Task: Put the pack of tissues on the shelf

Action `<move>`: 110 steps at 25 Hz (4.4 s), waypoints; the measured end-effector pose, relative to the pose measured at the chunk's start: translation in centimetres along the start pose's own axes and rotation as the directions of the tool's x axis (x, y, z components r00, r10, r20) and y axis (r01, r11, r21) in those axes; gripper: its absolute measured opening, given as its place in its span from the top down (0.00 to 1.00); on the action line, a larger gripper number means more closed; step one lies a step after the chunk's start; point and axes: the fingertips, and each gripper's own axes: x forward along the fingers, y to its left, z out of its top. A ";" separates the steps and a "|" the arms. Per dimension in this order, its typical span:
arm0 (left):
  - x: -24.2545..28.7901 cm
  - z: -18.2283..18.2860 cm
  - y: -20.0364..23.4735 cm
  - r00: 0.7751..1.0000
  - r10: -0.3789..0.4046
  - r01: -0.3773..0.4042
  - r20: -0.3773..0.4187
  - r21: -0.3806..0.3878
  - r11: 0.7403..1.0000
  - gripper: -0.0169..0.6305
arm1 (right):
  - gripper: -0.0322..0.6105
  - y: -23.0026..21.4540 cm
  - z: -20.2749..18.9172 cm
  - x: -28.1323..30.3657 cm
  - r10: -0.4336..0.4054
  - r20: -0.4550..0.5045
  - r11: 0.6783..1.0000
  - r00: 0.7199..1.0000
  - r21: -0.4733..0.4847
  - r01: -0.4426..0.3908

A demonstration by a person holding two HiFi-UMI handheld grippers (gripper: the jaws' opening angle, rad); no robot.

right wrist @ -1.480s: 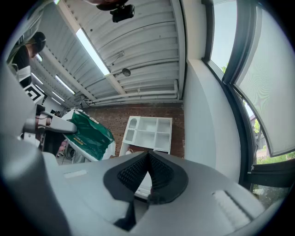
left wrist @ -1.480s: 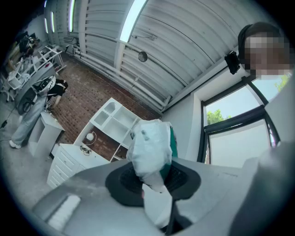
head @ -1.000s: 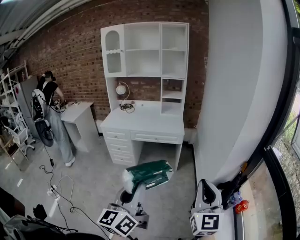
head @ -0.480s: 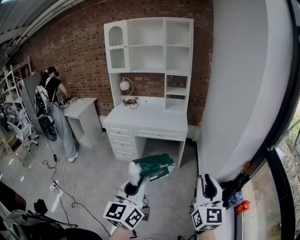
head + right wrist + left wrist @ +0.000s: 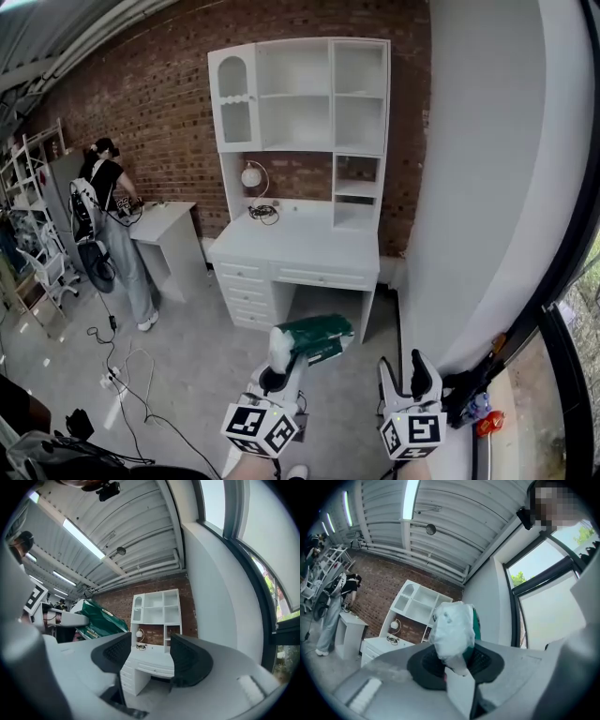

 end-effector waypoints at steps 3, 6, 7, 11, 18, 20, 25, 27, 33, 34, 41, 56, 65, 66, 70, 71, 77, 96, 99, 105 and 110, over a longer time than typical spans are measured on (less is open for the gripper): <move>1.6 -0.2 1.0 1.000 -0.003 0.003 0.000 -0.012 1.000 0.82 | 0.54 -0.5 -0.5 1.7 -0.010 -0.006 1.000 1.000 -0.005 0.010; 3.6 -0.5 2.4 1.000 -0.019 0.018 -0.006 -0.024 1.000 0.82 | 0.54 -0.9 -0.9 3.8 -0.031 -0.006 0.999 1.000 -0.006 0.031; 4.2 -0.5 3.1 1.000 -0.024 0.023 -0.007 -0.028 0.999 0.82 | 0.54 -0.9 -1.0 4.6 -0.036 -0.007 0.999 0.999 -0.007 0.036; 7.3 0.5 5.8 0.999 -0.039 0.039 0.006 -0.043 0.998 0.82 | 0.54 -0.5 -1.1 8.4 -0.050 0.000 0.999 0.999 -0.016 0.050; 12.1 2.2 10.6 0.998 -0.063 0.065 0.031 -0.062 0.996 0.82 | 0.54 0.0 -0.7 14.4 -0.078 0.026 0.996 0.997 -0.031 0.079; 13.0 2.4 11.6 0.997 -0.064 0.066 0.036 -0.074 0.995 0.82 | 0.54 0.0 -0.8 15.6 -0.085 0.026 0.996 0.996 -0.032 0.086; 15.0 2.2 13.2 0.998 -0.060 0.063 0.027 -0.093 0.994 0.82 | 0.54 -0.6 -2.0 17.8 -0.097 -0.002 0.995 0.995 -0.029 0.097; 16.0 1.9 13.6 0.998 -0.057 0.059 0.021 -0.099 0.993 0.82 | 0.54 -1.2 -2.6 18.6 -0.100 -0.015 0.995 0.995 -0.028 0.099; 20.7 0.6 14.6 0.999 -0.018 0.023 0.037 -0.125 0.992 0.82 | 0.54 -4.6 -4.5 22.9 -0.081 -0.027 0.996 0.996 -0.026 0.081; 21.8 0.4 14.8 0.999 -0.012 0.017 0.043 -0.126 0.992 0.82 | 0.54 -5.4 -4.7 23.8 -0.075 -0.028 0.997 0.997 -0.027 0.074; 29.4 1.1 14.4 0.997 0.004 0.006 0.083 -0.118 0.993 0.82 | 0.54 -10.8 -3.2 30.2 -0.044 -0.003 0.998 0.999 -0.039 0.043; 39.3 -1.0 16.7 0.997 0.044 -0.037 0.056 -0.125 0.991 0.82 | 0.54 -16.4 -6.9 39.5 -0.010 -0.045 1.000 0.999 0.004 0.011; 47.2 -1.6 20.6 0.999 -0.002 0.008 0.049 -0.129 0.992 0.82 | 0.54 -18.4 -8.3 46.7 -0.056 -0.044 0.998 0.997 -0.004 0.056; 48.2 -1.4 21.0 0.999 -0.012 0.018 0.050 -0.127 0.992 0.82 | 0.54 -18.7 -8.2 47.7 -0.063 -0.039 0.998 0.997 -0.006 0.063; 52.1 -0.2 22.9 0.997 -0.044 0.053 0.070 -0.124 0.991 0.82 | 0.54 -19.5 -7.3 51.6 -0.093 -0.005 0.996 0.996 -0.008 0.093; 52.9 0.1 23.4 0.996 -0.051 0.060 0.075 -0.121 0.991 0.82 | 0.54 -19.6 -7.1 52.5 -0.096 0.001 0.995 0.995 -0.009 0.096; 56.8 0.2 25.8 0.994 -0.079 0.088 0.079 -0.123 0.989 0.82 | 0.54 -19.8 -7.2 56.5 -0.114 0.017 0.993 0.993 -0.007 0.114; 67.2 -2.2 28.5 0.996 -0.054 0.066 0.071 -0.166 0.984 0.82 | 0.54 -24.7 -10.5 66.9 -0.066 -0.023 0.998 0.998 0.018 0.067; 69.6 -2.0 28.3 0.995 -0.056 0.069 0.084 -0.156 0.985 0.82 | 0.54 -26.3 -9.7 69.1 -0.054 -0.007 0.998 0.999 0.019 0.054; 73.9 -1.9 27.3 0.994 -0.044 0.061 0.104 -0.167 0.984 0.82 | 0.54 -29.3 -8.9 72.6 -0.016 0.008 1.000 1.000 0.010 0.016; 76.2 -2.2 27.1 0.993 -0.035 0.052 0.109 -0.161 0.986 0.82 | 0.54 -30.5 -9.0 74.8 0.016 0.005 1.000 1.000 0.006 -0.016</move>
